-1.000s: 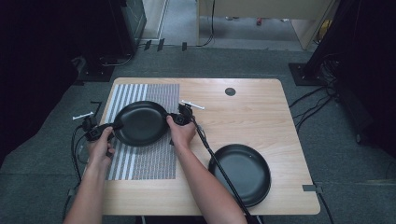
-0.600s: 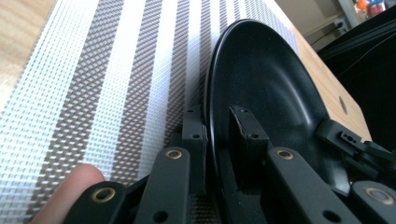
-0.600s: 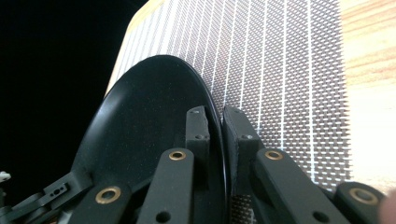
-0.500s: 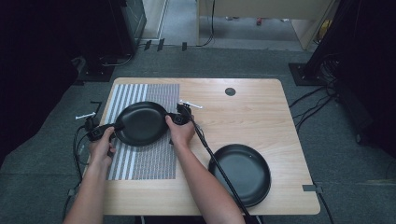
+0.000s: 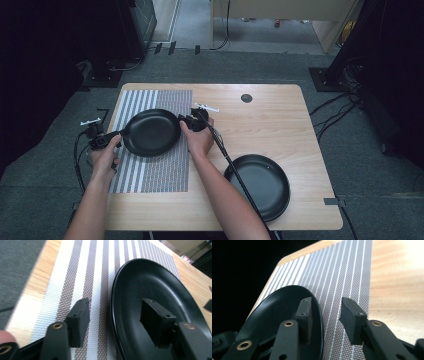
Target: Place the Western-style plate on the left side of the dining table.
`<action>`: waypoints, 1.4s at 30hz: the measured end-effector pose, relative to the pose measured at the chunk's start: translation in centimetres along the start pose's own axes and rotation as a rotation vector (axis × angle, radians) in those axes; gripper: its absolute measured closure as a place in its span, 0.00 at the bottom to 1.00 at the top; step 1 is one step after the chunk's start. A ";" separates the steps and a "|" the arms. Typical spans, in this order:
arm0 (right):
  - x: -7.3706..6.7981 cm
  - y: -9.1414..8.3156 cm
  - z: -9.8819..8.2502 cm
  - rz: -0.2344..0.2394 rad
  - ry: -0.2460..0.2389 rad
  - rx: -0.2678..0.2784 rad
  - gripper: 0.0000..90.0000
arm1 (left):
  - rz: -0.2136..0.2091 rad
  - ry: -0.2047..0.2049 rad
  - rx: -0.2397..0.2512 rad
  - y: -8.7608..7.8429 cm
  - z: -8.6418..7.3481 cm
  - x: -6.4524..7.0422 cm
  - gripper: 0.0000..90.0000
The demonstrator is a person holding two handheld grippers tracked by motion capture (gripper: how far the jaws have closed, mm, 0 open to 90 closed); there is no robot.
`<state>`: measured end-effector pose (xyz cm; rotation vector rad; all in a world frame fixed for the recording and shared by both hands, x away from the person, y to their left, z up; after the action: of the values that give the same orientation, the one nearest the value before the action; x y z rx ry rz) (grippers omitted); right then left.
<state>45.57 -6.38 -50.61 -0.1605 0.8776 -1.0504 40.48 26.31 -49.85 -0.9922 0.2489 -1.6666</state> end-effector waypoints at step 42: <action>2.9 -18.3 -0.5 0.046 -0.380 0.040 0.31 | 0.122 0.335 0.127 -9.1 -11.7 5.9 0.18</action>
<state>33.18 -18.11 -43.27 -0.2946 0.5144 -0.9535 25.58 20.55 -48.68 -0.5883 0.4123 -1.7080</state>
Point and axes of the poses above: each handheld gripper's, and its own axes: y roughly forward along the jaws, z roughly out of its top, x roughly to its right, the point moved 1 cm from there along y, roughly forward along the jaws, and after that the axes turned 1 degree about -z, right-handed, at the moved point
